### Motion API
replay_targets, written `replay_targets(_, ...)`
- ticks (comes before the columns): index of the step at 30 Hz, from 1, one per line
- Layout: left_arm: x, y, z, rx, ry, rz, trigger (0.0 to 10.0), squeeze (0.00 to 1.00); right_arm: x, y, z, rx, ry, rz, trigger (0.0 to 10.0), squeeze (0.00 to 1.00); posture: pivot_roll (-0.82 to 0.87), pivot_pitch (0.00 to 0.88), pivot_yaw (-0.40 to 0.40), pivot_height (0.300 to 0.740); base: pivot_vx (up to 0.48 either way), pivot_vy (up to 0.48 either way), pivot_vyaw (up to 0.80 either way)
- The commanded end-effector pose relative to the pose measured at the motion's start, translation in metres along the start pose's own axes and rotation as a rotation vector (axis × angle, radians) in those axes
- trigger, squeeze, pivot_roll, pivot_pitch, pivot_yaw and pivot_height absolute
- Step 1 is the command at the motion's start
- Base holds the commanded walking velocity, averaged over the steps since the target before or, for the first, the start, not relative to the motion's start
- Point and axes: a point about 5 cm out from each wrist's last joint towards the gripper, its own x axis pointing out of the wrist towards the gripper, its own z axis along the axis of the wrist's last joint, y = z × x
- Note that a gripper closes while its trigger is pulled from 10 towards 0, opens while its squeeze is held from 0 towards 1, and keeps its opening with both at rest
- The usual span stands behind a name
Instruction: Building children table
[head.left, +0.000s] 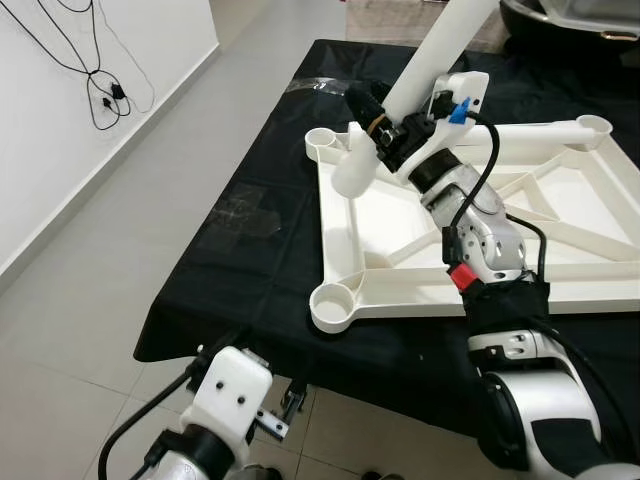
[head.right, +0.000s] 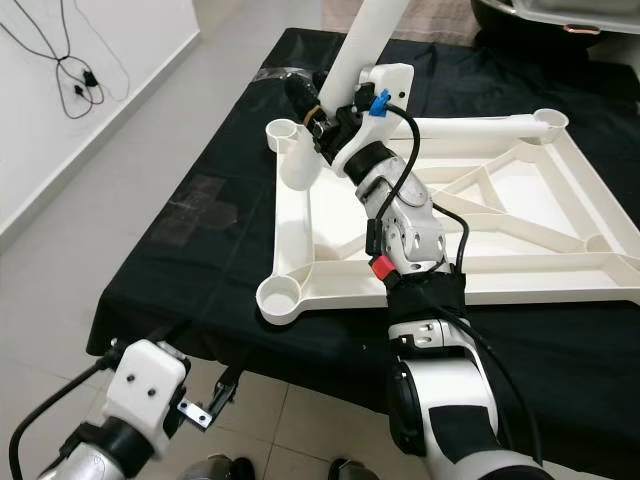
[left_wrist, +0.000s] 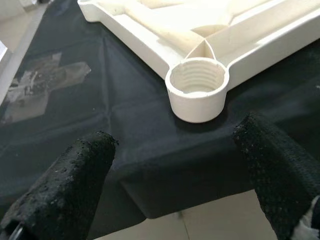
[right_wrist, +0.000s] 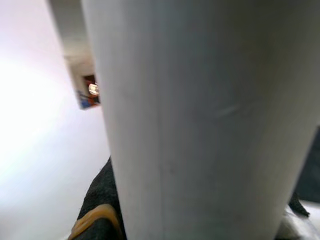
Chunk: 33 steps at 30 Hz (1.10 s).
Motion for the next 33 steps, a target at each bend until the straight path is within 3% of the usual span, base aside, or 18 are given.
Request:
replay_targets(1, 0.0, -0.002, -0.005, -0.004, 0.025, 0.007, 10.0, 0.0, -0.014, -0.006, -0.004, -0.054, -0.011, -0.09, 10.0, 0.0, 0.16, 0.164, -0.022, 0.74, 0.0, 0.0, 0.0)
replay_targets(7, 0.004, 0.001, -0.005, -0.005, 0.019, 0.025, 10.0, 0.0, -0.03, -0.01, 0.0, -0.082, -0.043, -0.159, 10.0, 0.0, 0.14, 0.157, -0.017, 0.74, 0.0, 0.0, -0.4)
replay_targets(10, 0.005, 0.001, -0.005, -0.008, 0.019, 0.028, 10.0, 0.0, -0.031, -0.01, 0.0, -0.086, -0.038, -0.162, 10.0, 0.0, 0.14, 0.157, -0.018, 0.74, 0.0, 0.0, -0.8)
replay_targets(18, 0.005, 0.003, -0.004, -0.024, 0.015, 0.057, 10.0, 0.0, -0.029, -0.001, -0.001, -0.109, -0.02, -0.115, 10.0, 0.0, 0.15, 0.149, -0.021, 0.74, 0.0, 0.0, 0.0)
replay_targets(29, 0.004, 0.002, -0.005, -0.026, 0.022, 0.054, 10.0, 0.0, -0.027, -0.007, 0.009, -0.129, -0.038, -0.159, 10.0, 0.0, 0.15, 0.141, -0.022, 0.74, 0.0, 0.452, 0.0)
replay_targets(33, 0.005, 0.001, -0.005, -0.027, 0.019, 0.051, 10.0, 0.0, -0.027, -0.009, 0.012, -0.146, -0.035, -0.16, 10.0, 0.0, 0.14, 0.139, -0.026, 0.74, 0.0, 0.0, 0.0)
